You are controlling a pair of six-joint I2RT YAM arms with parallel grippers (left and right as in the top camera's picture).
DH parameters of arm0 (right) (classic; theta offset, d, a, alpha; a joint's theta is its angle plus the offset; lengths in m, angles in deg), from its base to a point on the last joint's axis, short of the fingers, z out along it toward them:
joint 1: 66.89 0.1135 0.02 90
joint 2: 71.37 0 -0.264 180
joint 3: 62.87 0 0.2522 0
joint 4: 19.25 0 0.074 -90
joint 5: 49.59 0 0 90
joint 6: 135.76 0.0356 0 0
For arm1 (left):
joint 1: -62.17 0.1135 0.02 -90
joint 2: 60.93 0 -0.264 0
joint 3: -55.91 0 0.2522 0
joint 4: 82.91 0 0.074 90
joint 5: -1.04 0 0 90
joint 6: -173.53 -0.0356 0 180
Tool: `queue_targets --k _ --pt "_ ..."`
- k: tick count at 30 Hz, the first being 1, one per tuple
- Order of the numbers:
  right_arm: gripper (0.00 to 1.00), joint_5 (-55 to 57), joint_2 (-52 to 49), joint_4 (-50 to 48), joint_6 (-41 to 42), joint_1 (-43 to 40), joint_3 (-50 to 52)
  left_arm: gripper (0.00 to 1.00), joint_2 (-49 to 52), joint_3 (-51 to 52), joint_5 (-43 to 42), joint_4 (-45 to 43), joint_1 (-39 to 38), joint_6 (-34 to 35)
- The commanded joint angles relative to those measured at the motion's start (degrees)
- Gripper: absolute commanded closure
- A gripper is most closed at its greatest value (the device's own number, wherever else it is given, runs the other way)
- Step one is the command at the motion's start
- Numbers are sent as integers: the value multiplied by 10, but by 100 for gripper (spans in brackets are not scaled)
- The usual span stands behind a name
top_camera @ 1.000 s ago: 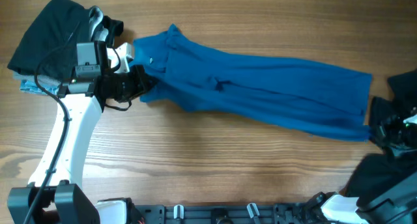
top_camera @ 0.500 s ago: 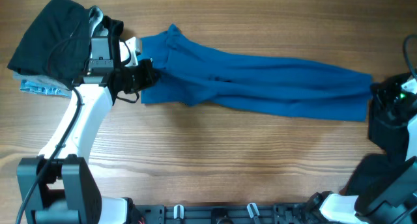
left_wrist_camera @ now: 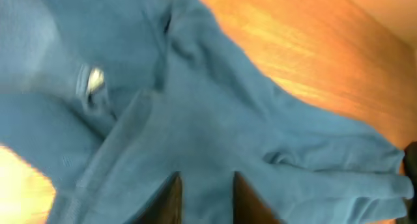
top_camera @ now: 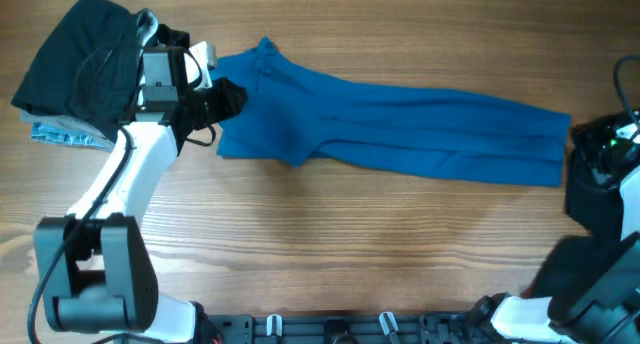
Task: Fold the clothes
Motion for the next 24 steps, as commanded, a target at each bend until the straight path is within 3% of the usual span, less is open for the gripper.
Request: queue_targets --k 1,5,12,17,20,22,23,24 --pt "41 -6 -14 27 -42 1 7 60 7 -10 4 44 -2 -5" --pt "39 -26 -14 92 -135 1 7 38 7 -10 45 110 -2 -33" --pt "36 12 -50 67 -152 1 8 34 59 -10 21 77 -3 -33" --pt "35 -48 -70 44 -194 1 7 30 83 -10 12 21 -3 -33" --pt "33 -47 -70 38 -195 1 7 40 91 -10 23 -5 -3 -33" --pt "30 -25 -70 33 -195 1 7 64 95 -10 30 -21 -3 -32" --pt "29 -13 -70 31 -195 1 7 67 91 -13 29 -23 1 -32" --pt "27 -10 -70 29 -203 1 7 62 84 -20 22 -18 7 -32"
